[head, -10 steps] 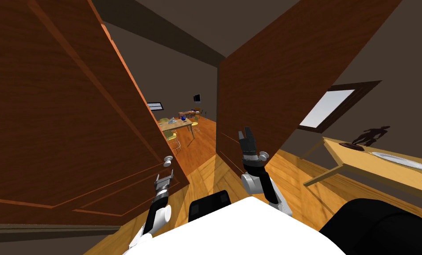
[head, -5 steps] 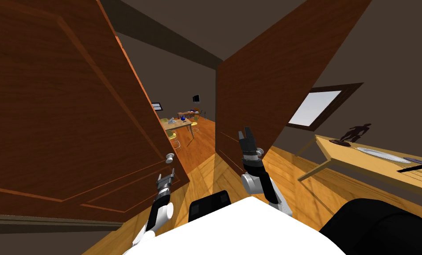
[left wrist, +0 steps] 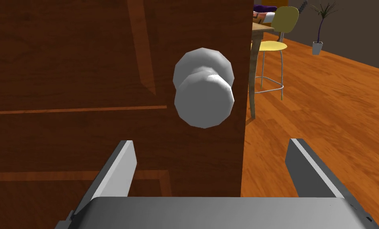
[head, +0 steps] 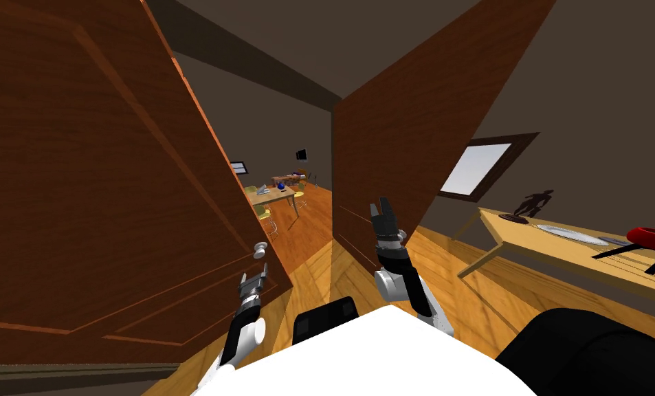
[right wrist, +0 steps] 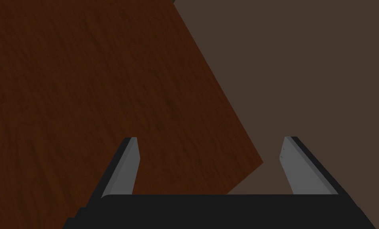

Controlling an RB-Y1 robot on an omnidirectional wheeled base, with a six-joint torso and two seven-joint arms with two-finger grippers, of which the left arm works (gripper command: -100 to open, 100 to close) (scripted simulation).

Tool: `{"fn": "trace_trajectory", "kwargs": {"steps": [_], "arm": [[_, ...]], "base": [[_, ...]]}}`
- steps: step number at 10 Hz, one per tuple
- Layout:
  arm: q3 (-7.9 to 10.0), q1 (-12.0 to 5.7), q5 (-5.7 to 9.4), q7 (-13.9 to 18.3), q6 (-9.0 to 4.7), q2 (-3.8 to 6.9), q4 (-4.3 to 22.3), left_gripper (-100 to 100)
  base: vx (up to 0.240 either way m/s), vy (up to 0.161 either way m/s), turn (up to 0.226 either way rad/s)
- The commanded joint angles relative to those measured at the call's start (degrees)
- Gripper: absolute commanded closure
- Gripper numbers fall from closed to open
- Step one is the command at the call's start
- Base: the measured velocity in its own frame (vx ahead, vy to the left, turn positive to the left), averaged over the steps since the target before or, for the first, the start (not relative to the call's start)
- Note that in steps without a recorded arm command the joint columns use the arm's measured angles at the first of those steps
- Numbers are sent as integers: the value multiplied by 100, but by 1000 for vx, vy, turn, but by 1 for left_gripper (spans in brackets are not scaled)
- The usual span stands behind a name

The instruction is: Pull the door open

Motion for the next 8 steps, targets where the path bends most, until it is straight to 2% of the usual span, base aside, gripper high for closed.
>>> {"fn": "trace_trajectory", "kwargs": {"steps": [1,3,6,7,8], "arm": [[4,-64,2,80,-88,21,163,-100],[101,30,61,305,-180,232,262,-100],[193,119,118,519,-268,433,357,-100],[185,97,112,437,-227,373,305,-100],[185,97,112,437,-227,373,305,100]], "base": [[136,7,-23],[208,3,-149],[190,40,-120],[82,34,-15],[-11,-2,25]]}}
